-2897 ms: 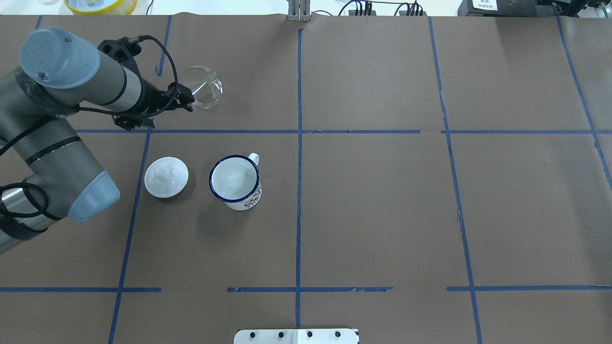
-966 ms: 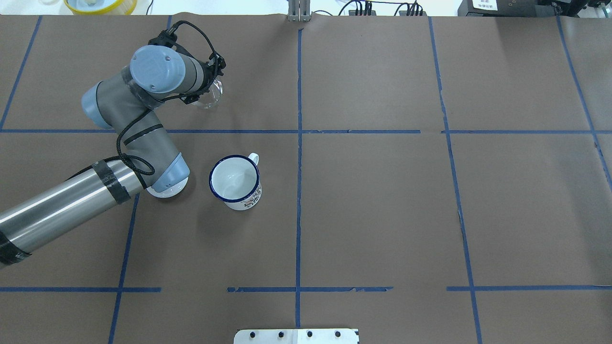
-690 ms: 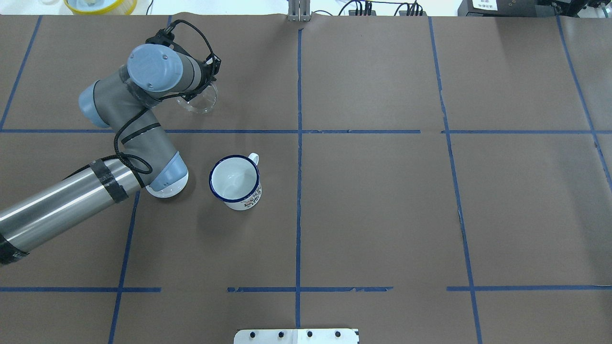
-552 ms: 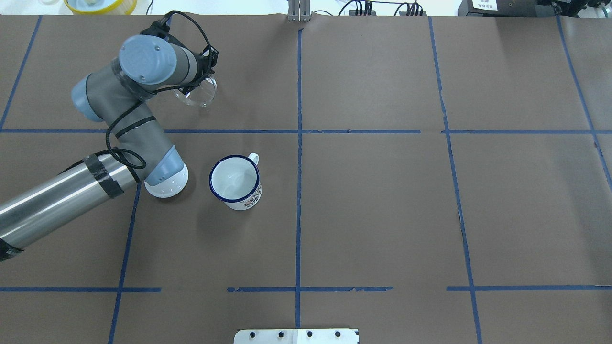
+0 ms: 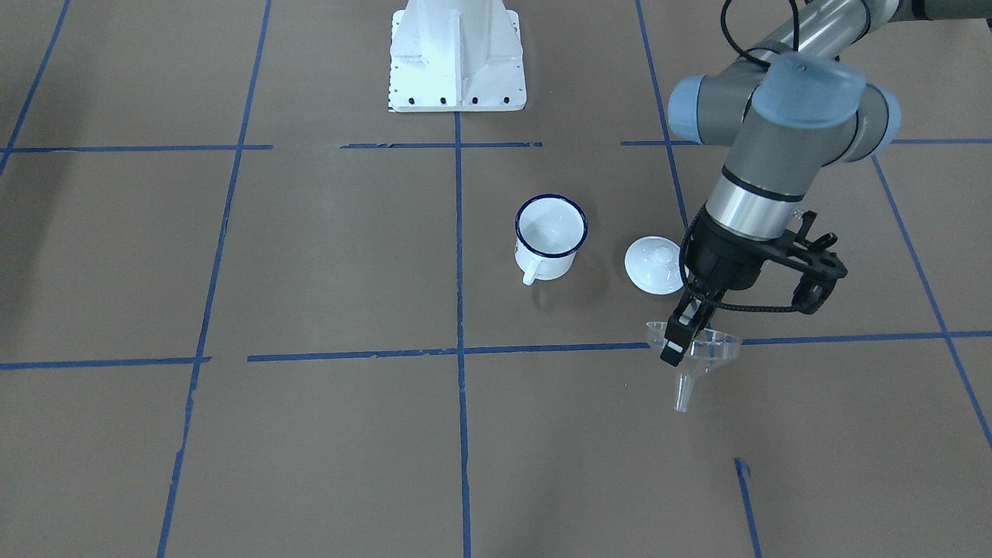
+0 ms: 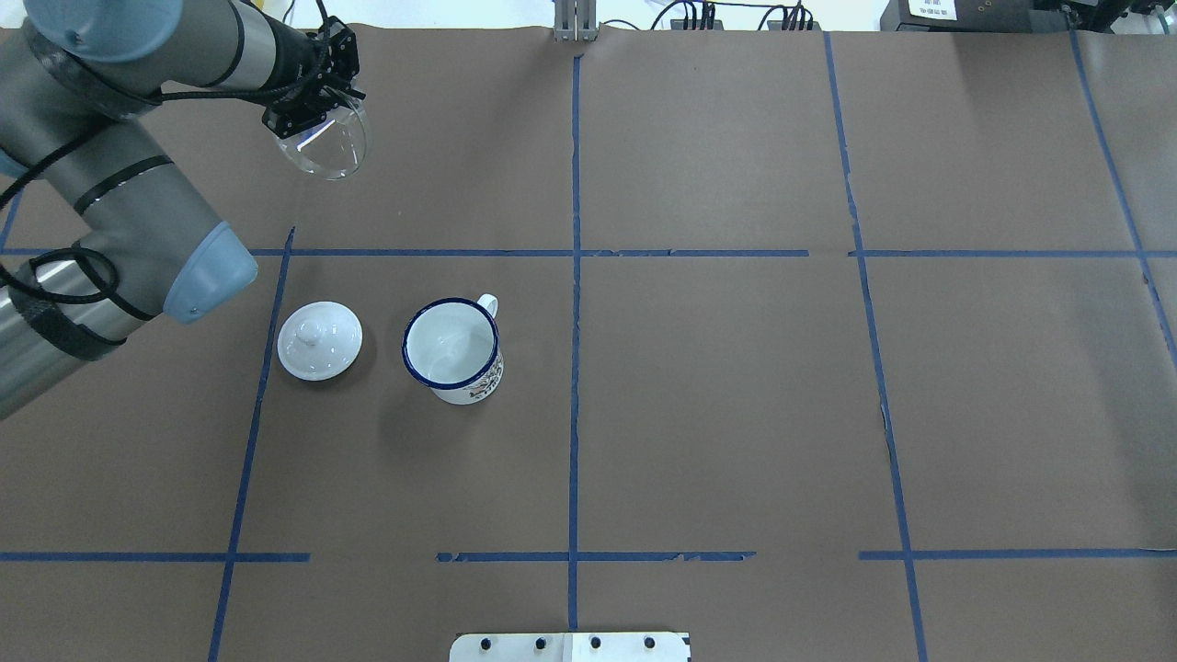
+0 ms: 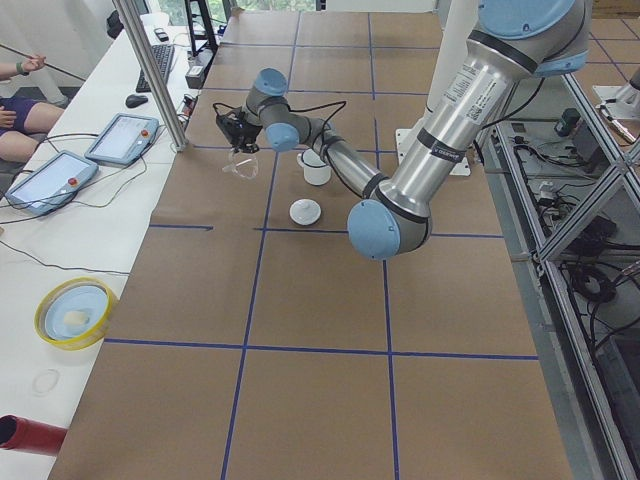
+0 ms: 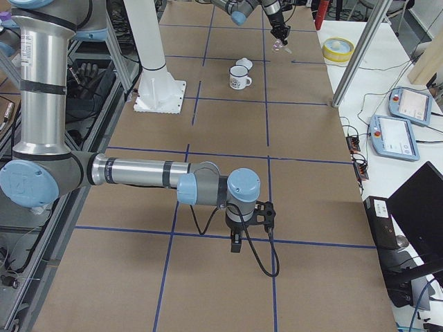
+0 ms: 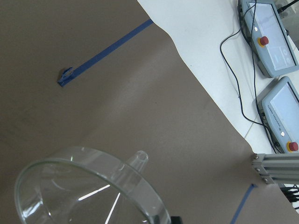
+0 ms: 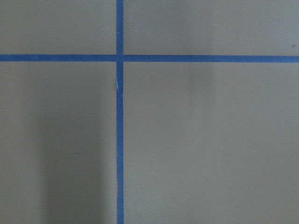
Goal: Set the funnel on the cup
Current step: 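Grasp the funnel's spout with the left gripper and lift it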
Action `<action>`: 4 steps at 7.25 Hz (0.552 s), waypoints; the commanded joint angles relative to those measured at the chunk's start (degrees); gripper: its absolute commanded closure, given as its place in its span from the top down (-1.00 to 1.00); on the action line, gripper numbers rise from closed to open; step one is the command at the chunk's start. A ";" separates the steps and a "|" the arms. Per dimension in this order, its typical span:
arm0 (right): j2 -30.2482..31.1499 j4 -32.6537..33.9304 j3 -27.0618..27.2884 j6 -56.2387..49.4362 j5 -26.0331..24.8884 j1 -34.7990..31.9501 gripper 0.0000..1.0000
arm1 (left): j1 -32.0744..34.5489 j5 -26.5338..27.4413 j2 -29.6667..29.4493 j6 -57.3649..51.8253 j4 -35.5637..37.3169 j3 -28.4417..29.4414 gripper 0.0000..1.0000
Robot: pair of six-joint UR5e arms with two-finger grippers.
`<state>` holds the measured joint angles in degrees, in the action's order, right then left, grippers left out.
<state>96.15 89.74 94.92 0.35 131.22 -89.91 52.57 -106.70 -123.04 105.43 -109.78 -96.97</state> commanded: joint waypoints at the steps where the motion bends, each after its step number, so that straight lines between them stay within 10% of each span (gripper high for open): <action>1: 0.00 0.00 0.00 0.00 0.00 0.00 1.00 | 0.08 -2.01 -0.45 -3.82 17.43 -12.24 -1.00; 4: 0.00 0.00 0.00 0.00 0.00 0.00 1.00 | -2.72 -4.38 -8.96 -11.34 35.11 -15.17 -1.00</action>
<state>96.15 89.74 94.92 0.35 131.22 -89.91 51.53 -109.97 -129.04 98.10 -81.47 -110.91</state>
